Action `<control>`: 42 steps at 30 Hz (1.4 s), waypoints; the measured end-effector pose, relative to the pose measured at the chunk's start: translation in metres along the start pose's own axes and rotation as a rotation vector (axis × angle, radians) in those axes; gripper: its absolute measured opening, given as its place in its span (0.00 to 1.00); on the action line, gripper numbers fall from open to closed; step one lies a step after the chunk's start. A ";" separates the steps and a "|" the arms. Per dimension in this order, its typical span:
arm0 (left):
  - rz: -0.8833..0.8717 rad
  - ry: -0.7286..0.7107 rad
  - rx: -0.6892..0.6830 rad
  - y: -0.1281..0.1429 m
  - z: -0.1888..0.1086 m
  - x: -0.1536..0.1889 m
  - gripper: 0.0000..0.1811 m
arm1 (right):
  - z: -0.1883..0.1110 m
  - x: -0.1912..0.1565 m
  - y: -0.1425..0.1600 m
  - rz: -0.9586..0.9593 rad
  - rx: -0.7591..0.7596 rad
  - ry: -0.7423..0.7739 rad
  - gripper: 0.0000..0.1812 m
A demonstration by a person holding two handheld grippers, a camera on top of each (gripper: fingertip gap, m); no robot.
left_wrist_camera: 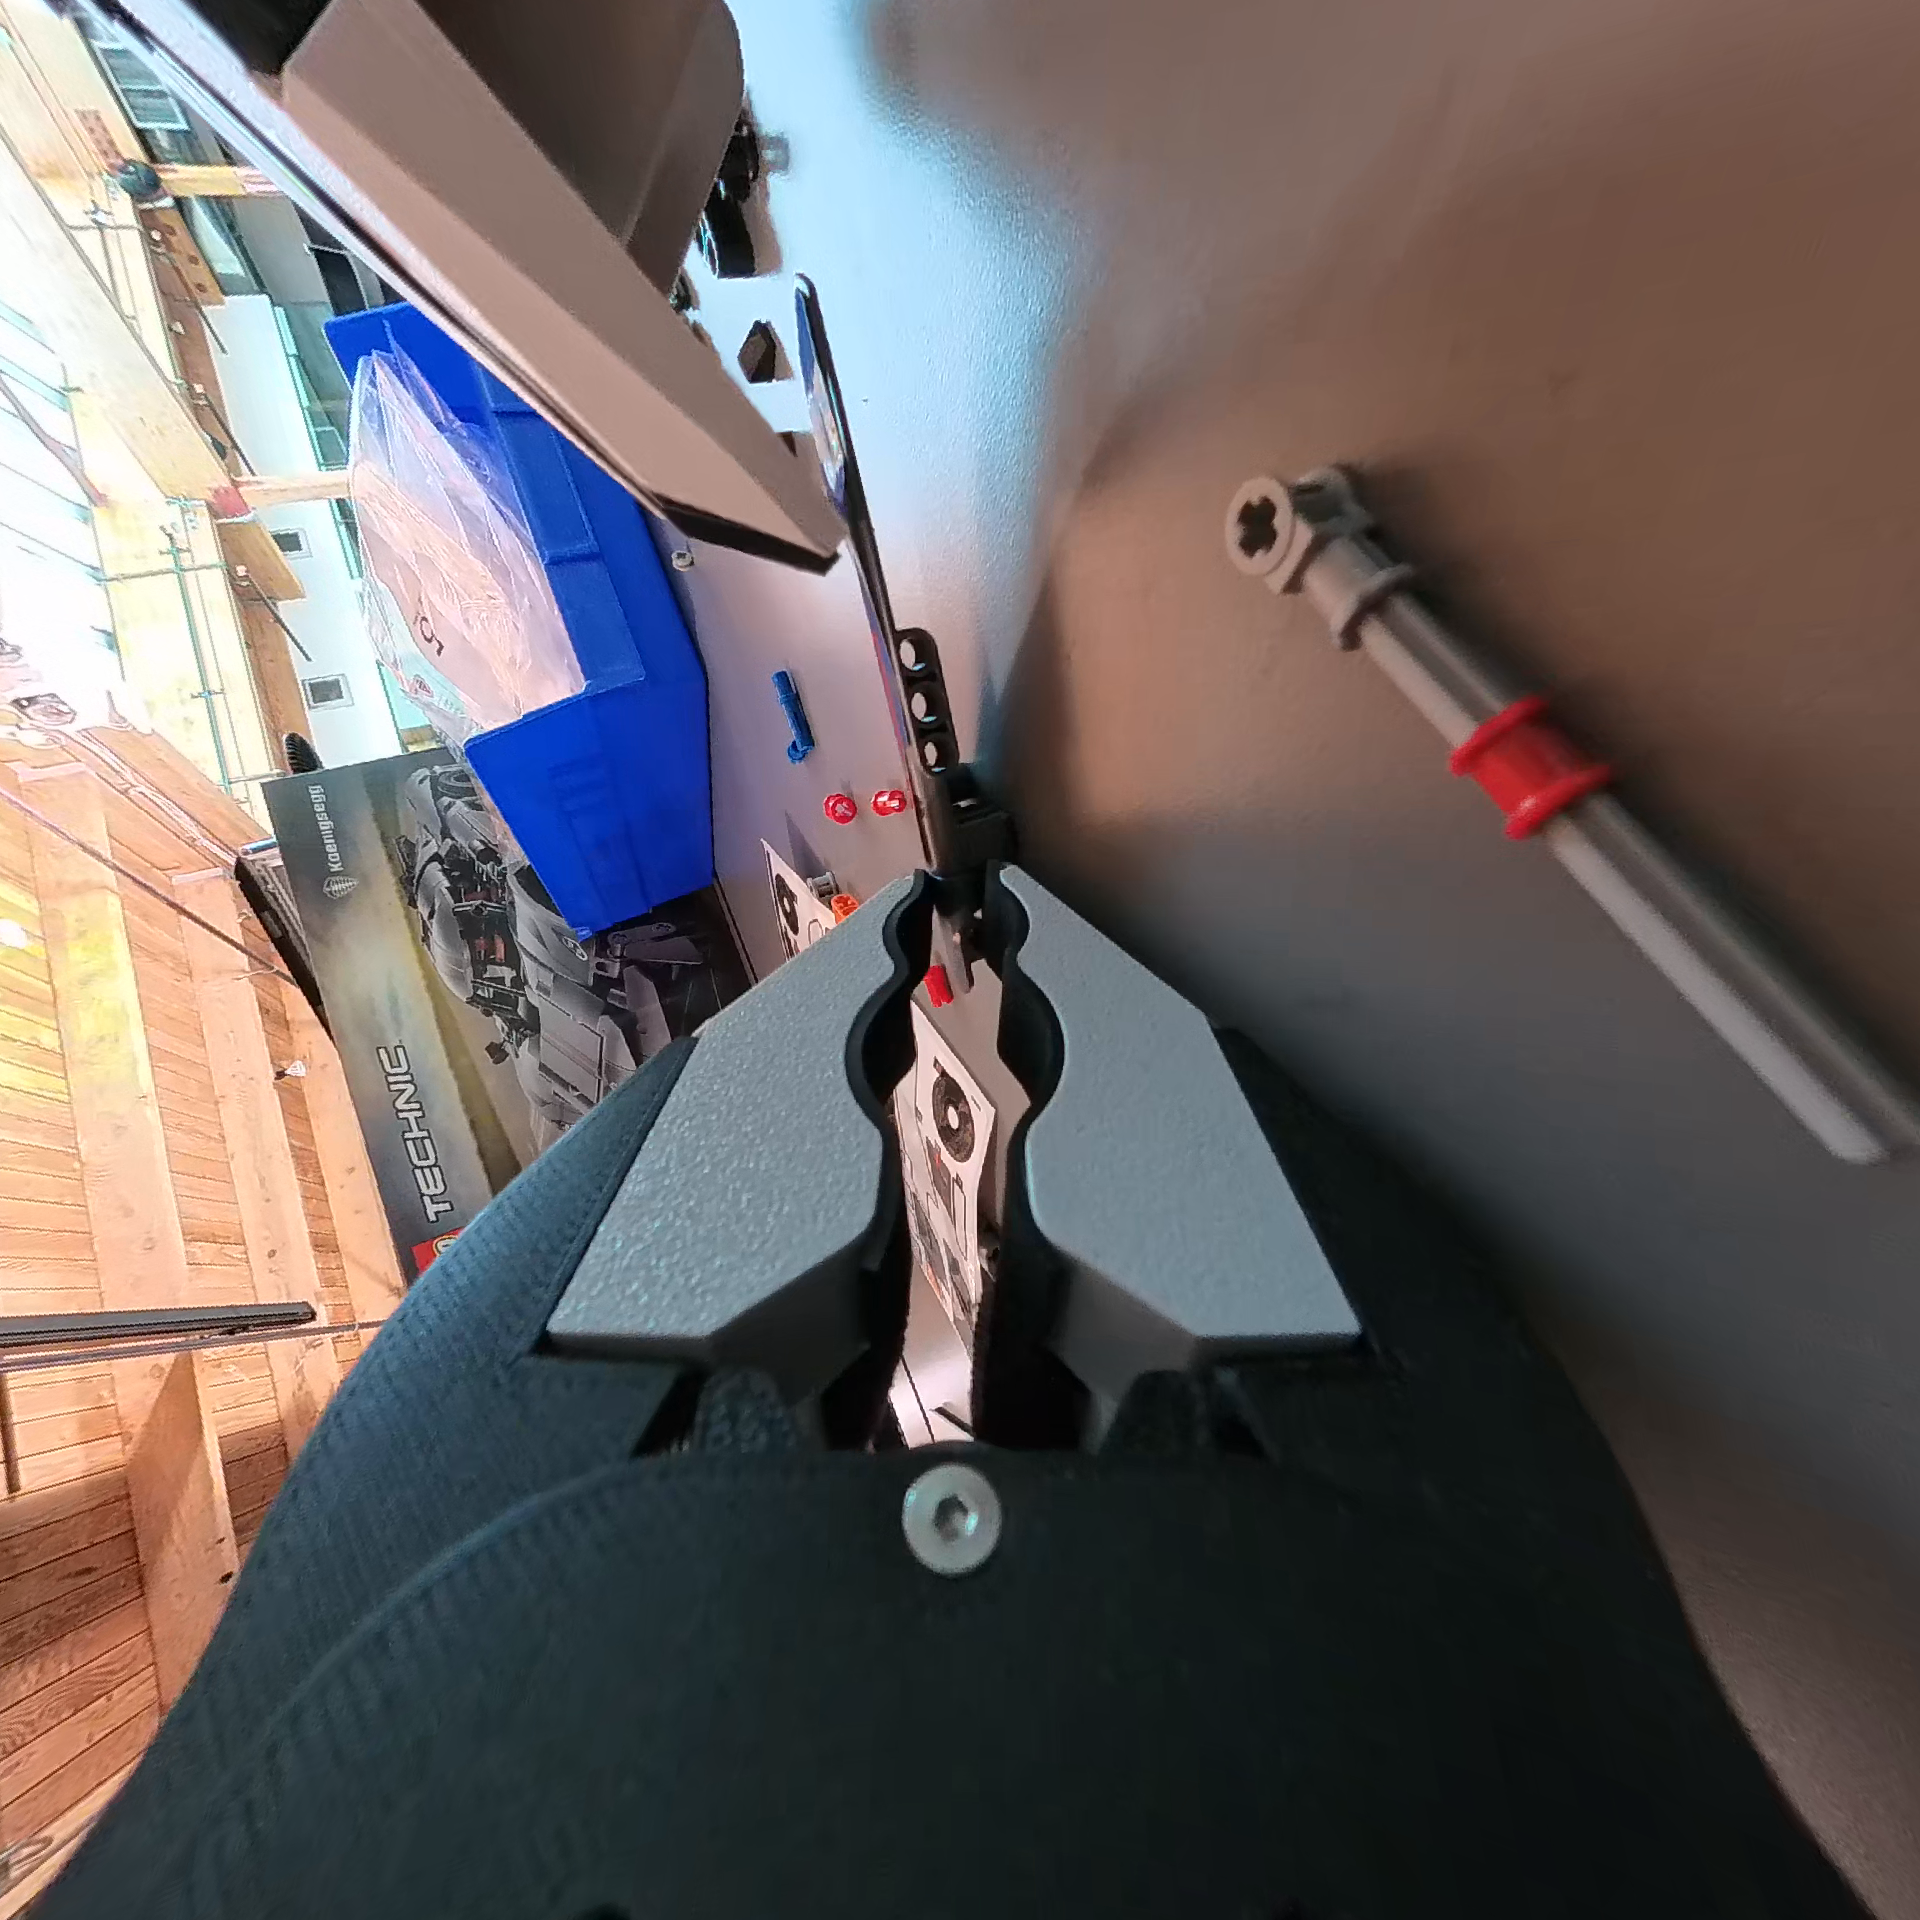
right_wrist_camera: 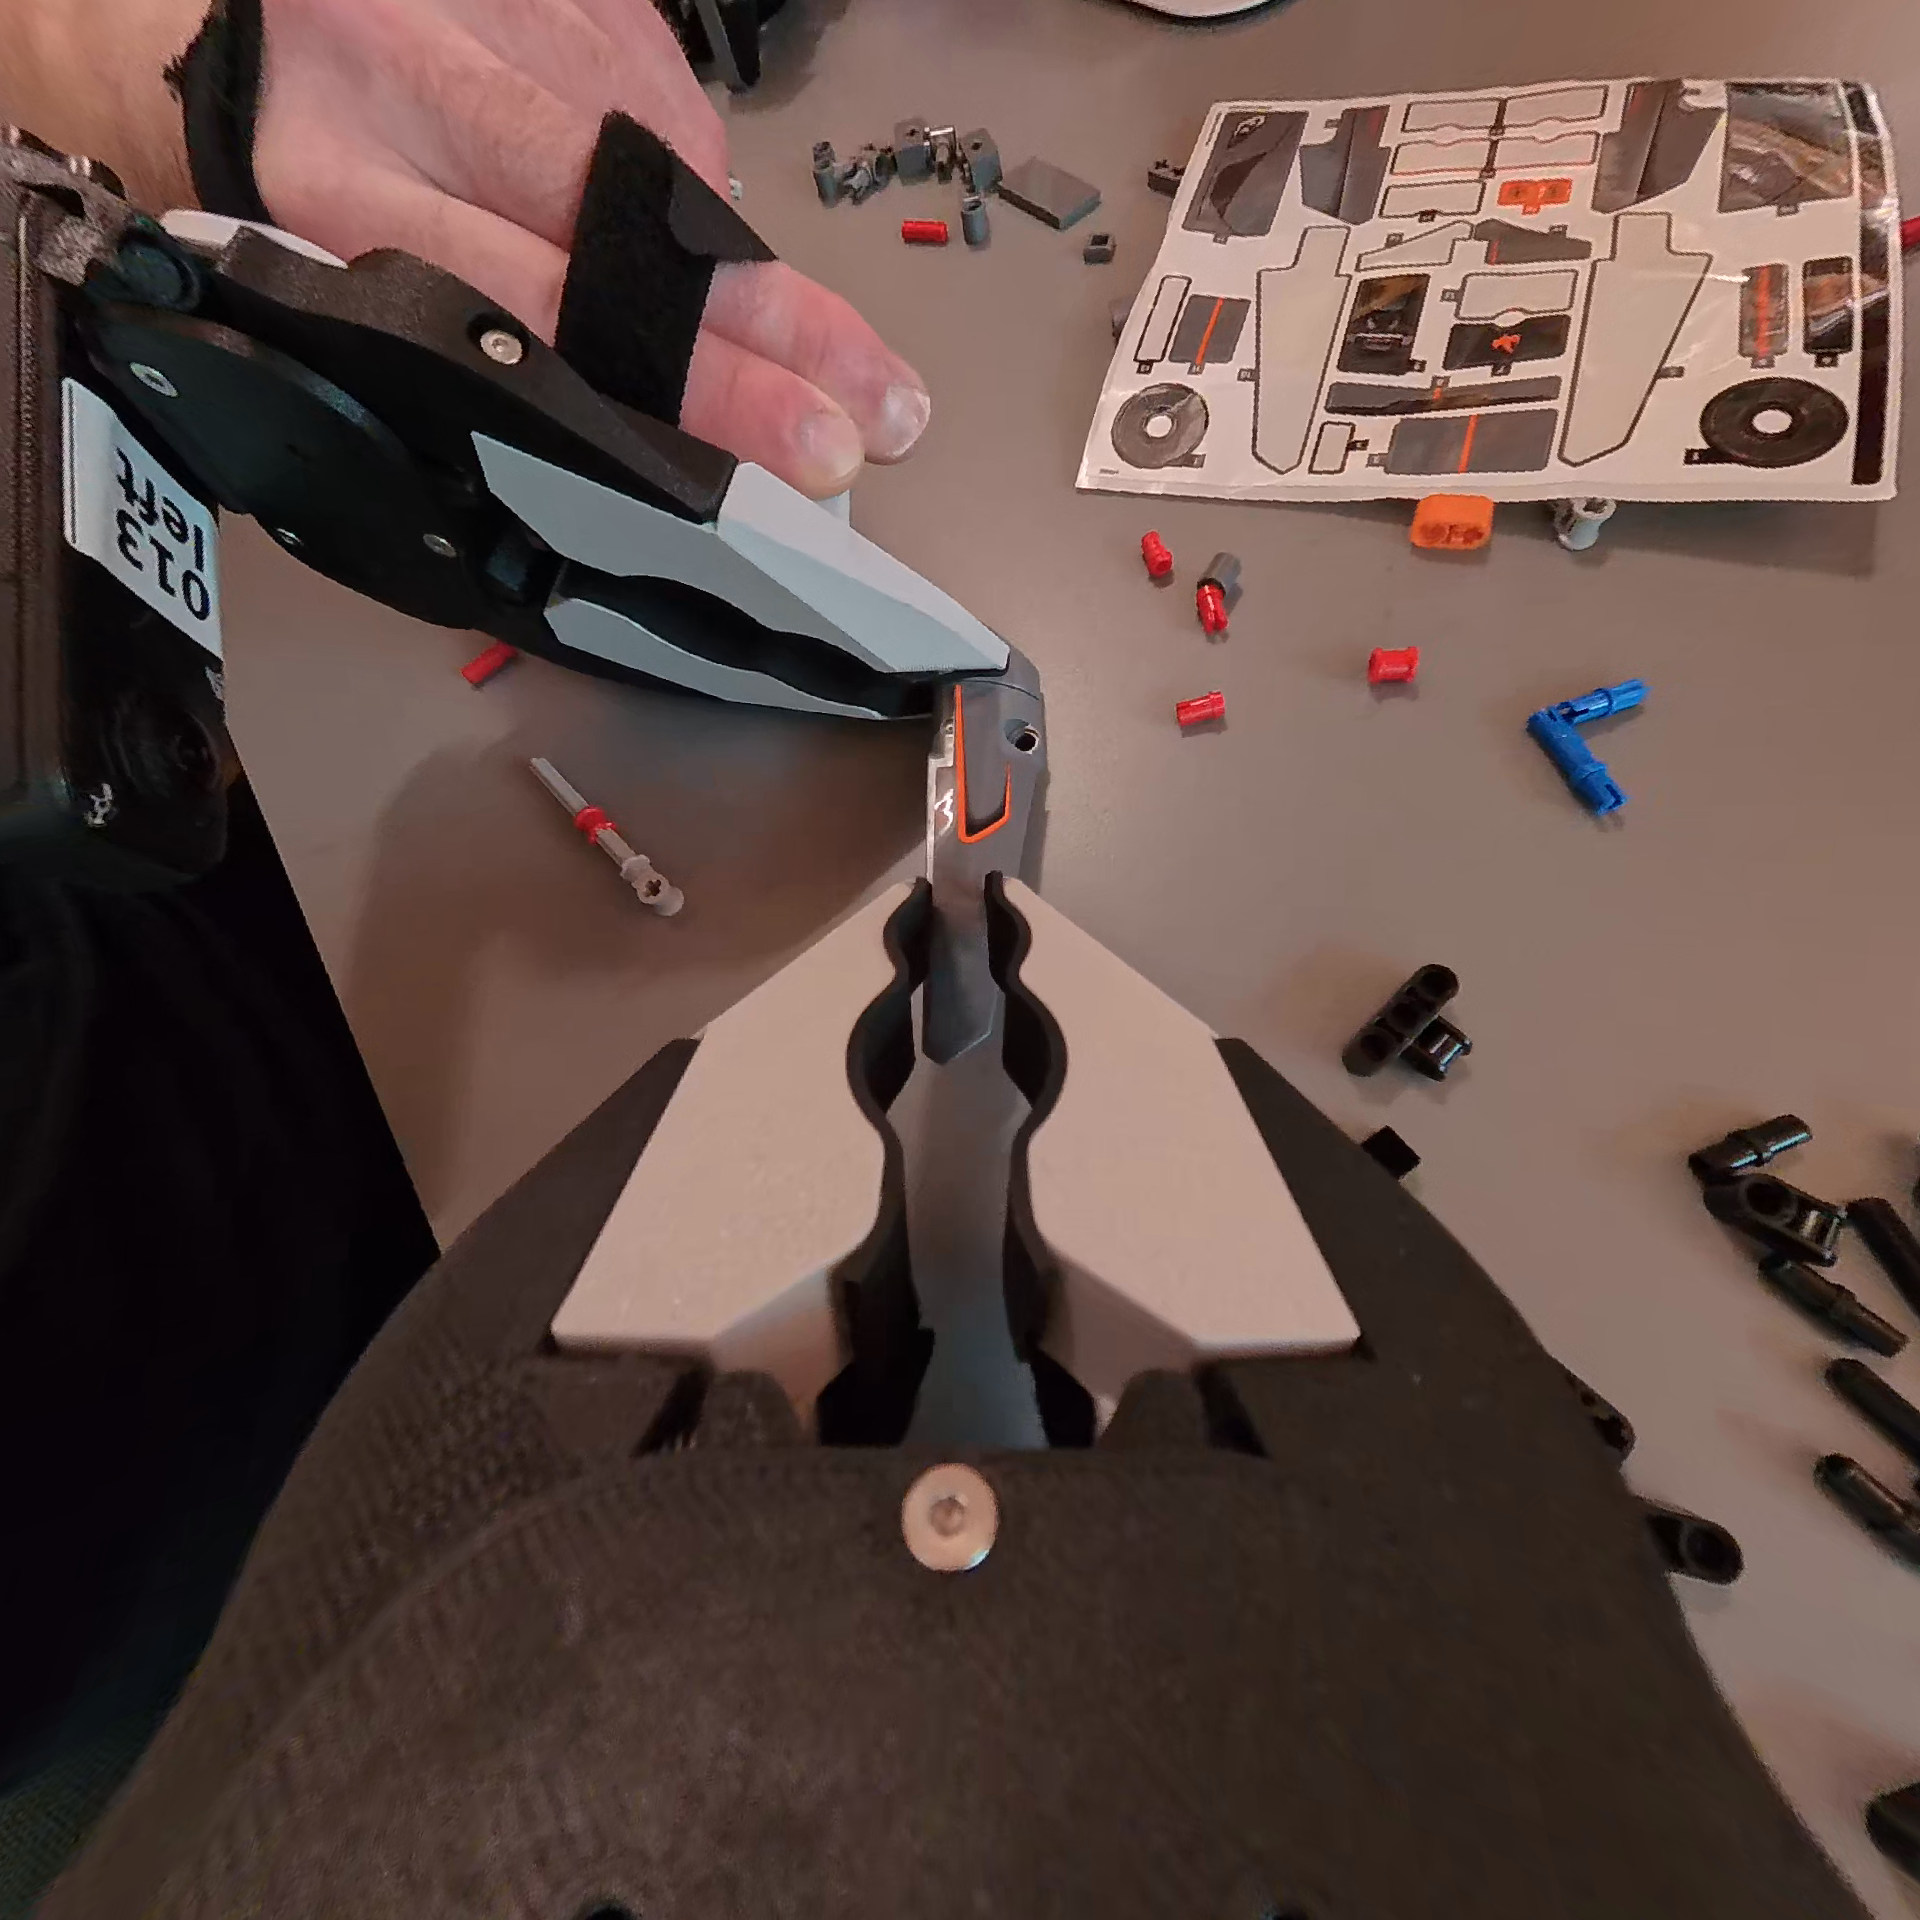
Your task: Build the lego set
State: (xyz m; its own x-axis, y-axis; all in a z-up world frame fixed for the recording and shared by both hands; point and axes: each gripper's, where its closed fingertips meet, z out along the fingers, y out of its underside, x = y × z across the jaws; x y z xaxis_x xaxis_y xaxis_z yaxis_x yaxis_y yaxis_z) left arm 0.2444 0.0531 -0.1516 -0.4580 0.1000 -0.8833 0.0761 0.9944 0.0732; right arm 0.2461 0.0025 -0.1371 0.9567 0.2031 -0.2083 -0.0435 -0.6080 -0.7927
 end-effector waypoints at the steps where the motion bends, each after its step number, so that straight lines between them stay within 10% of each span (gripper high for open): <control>1: 0.000 0.001 -0.001 0.000 0.000 0.000 0.03 | 0.000 0.000 0.000 0.004 -0.002 -0.001 0.04; 25: 0.010 -0.004 -0.005 0.000 0.001 -0.001 0.03 | -0.001 -0.013 0.001 -0.087 0.005 -0.009 0.13; 42: -0.013 0.020 -0.024 -0.001 0.003 -0.003 0.04 | -0.003 -0.005 0.007 -0.421 -0.171 0.320 0.18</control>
State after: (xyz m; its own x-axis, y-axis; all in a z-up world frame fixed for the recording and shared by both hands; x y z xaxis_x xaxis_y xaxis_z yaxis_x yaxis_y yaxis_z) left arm 0.2481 0.0520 -0.1507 -0.4765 0.0878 -0.8748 0.0491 0.9961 0.0732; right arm 0.2423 -0.0047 -0.1397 0.9224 0.2282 0.3117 0.3829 -0.6466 -0.6598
